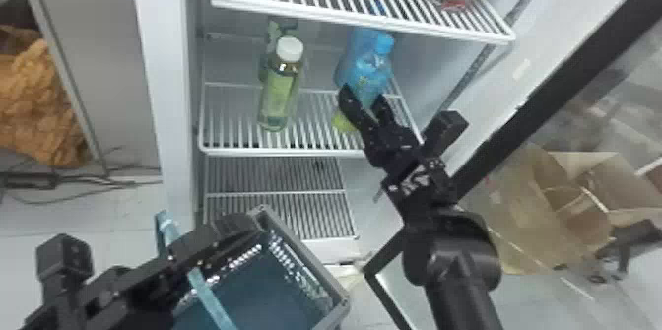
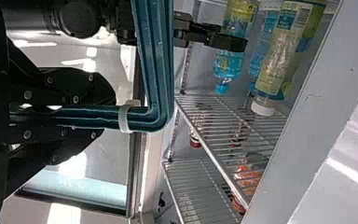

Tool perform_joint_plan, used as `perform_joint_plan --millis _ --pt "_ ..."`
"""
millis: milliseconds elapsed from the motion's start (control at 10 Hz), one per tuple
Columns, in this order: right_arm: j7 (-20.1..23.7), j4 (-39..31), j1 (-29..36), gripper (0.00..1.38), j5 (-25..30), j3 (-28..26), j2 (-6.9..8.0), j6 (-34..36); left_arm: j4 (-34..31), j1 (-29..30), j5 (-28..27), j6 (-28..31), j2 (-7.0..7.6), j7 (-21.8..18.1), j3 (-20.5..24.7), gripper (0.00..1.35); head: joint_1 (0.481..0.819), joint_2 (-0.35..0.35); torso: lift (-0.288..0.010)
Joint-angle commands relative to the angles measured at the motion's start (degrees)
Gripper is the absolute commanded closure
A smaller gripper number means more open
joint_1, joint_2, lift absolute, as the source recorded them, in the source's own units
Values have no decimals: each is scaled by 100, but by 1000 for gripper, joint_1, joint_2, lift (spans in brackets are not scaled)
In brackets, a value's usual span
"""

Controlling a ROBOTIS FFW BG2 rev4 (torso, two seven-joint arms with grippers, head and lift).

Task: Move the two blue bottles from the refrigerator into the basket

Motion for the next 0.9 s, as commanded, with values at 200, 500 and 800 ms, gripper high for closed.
perform_joint_plan --millis 200,500,800 --pt "9 -400 265 1276 1 -77 -7 140 0 0 0 -1 0 0 0 1164 695 -341 -216" --pt "9 -1721 1039 1276 -56 -386 -7 787 0 0 0 -1 -9 -9 0 1164 695 -350 -216" --pt "9 -2804 1869 1276 -262 -626 -7 1265 0 0 0 -1 -18 -9 0 1164 695 -350 -216"
